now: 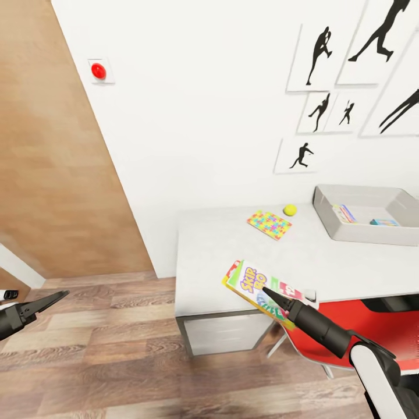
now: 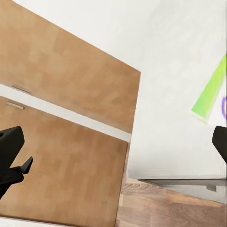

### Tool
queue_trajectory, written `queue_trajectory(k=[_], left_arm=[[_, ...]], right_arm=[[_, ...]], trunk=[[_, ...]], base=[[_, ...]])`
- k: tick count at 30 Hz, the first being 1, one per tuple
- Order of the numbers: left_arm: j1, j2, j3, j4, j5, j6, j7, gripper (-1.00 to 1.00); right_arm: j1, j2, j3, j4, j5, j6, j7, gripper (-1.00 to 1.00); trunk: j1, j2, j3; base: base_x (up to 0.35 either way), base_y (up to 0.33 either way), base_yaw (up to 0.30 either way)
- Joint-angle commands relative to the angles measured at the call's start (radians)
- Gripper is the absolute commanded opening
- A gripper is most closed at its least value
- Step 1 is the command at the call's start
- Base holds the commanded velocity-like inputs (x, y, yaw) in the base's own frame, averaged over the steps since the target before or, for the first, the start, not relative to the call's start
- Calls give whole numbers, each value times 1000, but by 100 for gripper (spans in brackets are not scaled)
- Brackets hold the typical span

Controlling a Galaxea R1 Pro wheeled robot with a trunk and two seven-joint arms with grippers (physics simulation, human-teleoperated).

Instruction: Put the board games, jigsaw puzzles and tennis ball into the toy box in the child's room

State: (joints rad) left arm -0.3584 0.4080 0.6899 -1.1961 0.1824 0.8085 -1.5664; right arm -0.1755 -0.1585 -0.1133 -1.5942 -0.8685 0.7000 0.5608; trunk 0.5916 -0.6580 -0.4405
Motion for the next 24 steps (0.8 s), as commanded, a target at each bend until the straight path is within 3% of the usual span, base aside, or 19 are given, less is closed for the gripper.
queue_trajectory(k=[1, 9, 24], left_arm=[[-1, 0, 0, 0, -1, 11, -4, 100], [-1, 0, -1, 0, -1, 11, -4, 100], [-1, 0, -1, 0, -1, 11, -4, 100]], right_arm=[[-1, 0, -1, 0, -4, 7, 1, 100], [-1, 0, 0, 0, -4, 7, 1, 100], [0, 0, 0, -1, -4, 6, 24, 100]], trunk=[[0, -1, 0], [0, -1, 12], [0, -1, 37]], base=[[-17, -149, -47], [-61, -136, -43], [-6, -13, -3]])
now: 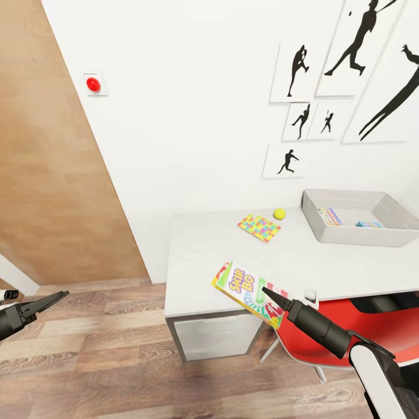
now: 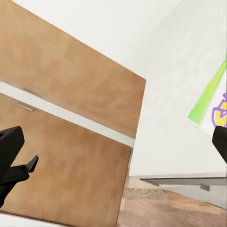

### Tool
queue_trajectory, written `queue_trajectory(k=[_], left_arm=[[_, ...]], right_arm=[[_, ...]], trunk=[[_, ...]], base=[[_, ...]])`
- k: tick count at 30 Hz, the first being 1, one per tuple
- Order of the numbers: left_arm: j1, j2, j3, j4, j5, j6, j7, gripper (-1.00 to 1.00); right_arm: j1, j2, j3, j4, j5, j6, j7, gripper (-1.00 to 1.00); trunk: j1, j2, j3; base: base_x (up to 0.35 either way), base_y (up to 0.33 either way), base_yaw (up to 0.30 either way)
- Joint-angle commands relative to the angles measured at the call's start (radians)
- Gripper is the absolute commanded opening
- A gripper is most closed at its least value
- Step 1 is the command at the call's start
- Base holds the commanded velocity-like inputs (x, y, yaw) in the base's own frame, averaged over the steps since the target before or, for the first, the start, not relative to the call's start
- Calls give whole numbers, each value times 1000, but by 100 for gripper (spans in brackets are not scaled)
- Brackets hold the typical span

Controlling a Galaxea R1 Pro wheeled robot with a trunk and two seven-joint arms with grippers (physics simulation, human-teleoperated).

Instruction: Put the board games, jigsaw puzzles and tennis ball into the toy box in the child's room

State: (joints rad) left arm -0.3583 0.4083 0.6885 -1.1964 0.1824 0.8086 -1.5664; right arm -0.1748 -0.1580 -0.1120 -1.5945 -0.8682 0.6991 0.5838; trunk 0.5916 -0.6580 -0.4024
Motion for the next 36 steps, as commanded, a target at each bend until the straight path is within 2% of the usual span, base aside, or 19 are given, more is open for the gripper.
queue_trajectory(k=[1, 12, 20, 36], left_arm=[[-1, 0, 0, 0, -1, 11, -4, 100], [-1, 0, 0, 0, -1, 8, -4, 100], [-1, 0, 1, 0, -1, -35, -4, 100], [-1, 0, 1, 0, -3, -41, -4, 100]], right_arm=[[-1, 0, -1, 0, -4, 7, 4, 100], [0, 0, -1, 0, -3, 6, 17, 100], [2, -1, 0, -1, -3, -17, 19, 100], [6, -1, 0, 0, -3, -21, 19, 100]], trunk=[[0, -1, 1], [0, -1, 19], [0, -1, 32], [0, -1, 59]], base=[[0, 0, 0], [0, 0, 0], [0, 0, 0], [0, 0, 0]])
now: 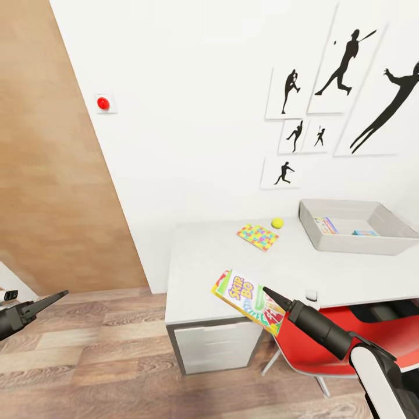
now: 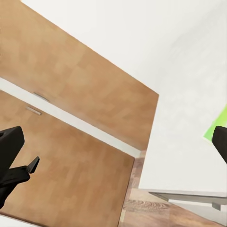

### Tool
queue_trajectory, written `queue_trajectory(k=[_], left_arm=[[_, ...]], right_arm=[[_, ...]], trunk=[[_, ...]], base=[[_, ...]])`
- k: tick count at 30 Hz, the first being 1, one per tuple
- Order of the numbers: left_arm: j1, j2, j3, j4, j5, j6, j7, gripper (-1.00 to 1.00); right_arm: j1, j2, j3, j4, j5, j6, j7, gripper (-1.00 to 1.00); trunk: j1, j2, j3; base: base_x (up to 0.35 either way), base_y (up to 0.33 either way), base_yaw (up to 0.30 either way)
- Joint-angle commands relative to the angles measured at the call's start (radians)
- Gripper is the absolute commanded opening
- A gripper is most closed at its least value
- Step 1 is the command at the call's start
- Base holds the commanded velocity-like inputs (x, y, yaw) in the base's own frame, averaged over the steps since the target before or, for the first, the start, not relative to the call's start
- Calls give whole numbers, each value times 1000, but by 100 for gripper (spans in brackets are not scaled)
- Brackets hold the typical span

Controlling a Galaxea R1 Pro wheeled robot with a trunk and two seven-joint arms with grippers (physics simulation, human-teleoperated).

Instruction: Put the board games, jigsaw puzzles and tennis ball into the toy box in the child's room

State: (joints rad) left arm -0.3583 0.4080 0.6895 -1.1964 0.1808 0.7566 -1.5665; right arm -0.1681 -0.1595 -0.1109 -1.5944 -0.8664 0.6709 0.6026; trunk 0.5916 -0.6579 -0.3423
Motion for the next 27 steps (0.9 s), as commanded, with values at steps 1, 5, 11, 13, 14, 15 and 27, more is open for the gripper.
queue_trajectory(k=[1, 5, 11, 13, 14, 15, 27], left_arm=[[-1, 0, 0, 0, -1, 11, -4, 100], [-1, 0, 1, 0, -1, 10, -4, 100], [-1, 1, 0, 0, -1, 10, -4, 100], [-1, 1, 0, 0, -1, 10, -4, 100], [-1, 1, 0, 0, -1, 10, -4, 100], [-1, 1, -1, 0, -1, 10, -4, 100], [-1, 1, -2, 0, 0, 10, -4, 100]], right_arm=[[-1, 0, -1, 0, -5, 7, 0, 100], [-1, 0, -1, -1, -5, 7, 0, 100], [-1, 1, 1, -1, -5, 7, 0, 100], [-1, 1, 1, -1, -5, 7, 0, 100], [-1, 1, 2, -1, -5, 7, 0, 100], [-1, 1, 2, -1, -5, 7, 0, 100], [-1, 1, 1, -1, -5, 7, 0, 100]], trunk=[[0, -1, 0], [0, -1, 7], [0, -1, 17], [0, -1, 20], [0, -1, 22], [0, -1, 24], [0, -1, 38]], base=[[0, 0, 0], [0, 0, 0], [0, 0, 0], [0, 0, 0], [0, 0, 0], [0, 0, -5], [-65, 0, -124]])
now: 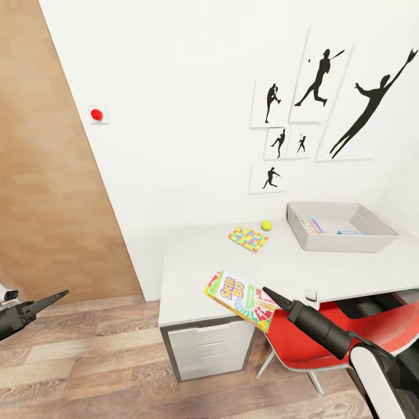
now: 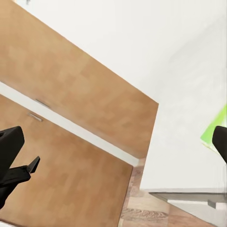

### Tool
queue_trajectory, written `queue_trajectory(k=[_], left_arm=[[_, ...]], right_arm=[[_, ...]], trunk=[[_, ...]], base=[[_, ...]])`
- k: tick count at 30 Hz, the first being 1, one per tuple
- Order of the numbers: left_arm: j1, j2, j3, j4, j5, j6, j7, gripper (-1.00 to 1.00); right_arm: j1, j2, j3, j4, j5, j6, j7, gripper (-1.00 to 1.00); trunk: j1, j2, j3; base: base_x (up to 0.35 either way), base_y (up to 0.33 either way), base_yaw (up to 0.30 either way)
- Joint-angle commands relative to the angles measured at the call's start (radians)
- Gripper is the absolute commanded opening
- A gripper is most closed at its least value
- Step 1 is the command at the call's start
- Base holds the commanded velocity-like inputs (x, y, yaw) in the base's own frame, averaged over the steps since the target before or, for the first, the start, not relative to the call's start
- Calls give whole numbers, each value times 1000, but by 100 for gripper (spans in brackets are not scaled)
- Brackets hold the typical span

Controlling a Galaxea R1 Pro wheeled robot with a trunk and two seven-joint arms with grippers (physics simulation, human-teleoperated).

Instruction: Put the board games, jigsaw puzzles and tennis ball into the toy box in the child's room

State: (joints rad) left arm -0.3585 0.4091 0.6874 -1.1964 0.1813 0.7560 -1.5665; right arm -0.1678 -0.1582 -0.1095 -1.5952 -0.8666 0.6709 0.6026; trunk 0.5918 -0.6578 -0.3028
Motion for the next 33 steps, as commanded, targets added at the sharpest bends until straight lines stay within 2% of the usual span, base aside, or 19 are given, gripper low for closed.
queue_trajectory(k=[1, 15, 33], left_arm=[[0, 0, 0, 0, -1, 10, -4, 100], [0, 0, 1, 0, 1, 9, -4, 100], [0, -1, 0, 0, 0, 9, -4, 100]], right_arm=[[-1, 0, -1, 0, -5, 7, 0, 100], [-1, 0, -2, 0, -4, 6, 0, 100], [-1, 0, -3, 0, -4, 6, -1, 100]], trunk=[[0, -1, -1], [0, -1, 12], [0, -1, 31]], base=[[-115, 0, -195], [-171, -89, -238], [-109, -271, -236]])
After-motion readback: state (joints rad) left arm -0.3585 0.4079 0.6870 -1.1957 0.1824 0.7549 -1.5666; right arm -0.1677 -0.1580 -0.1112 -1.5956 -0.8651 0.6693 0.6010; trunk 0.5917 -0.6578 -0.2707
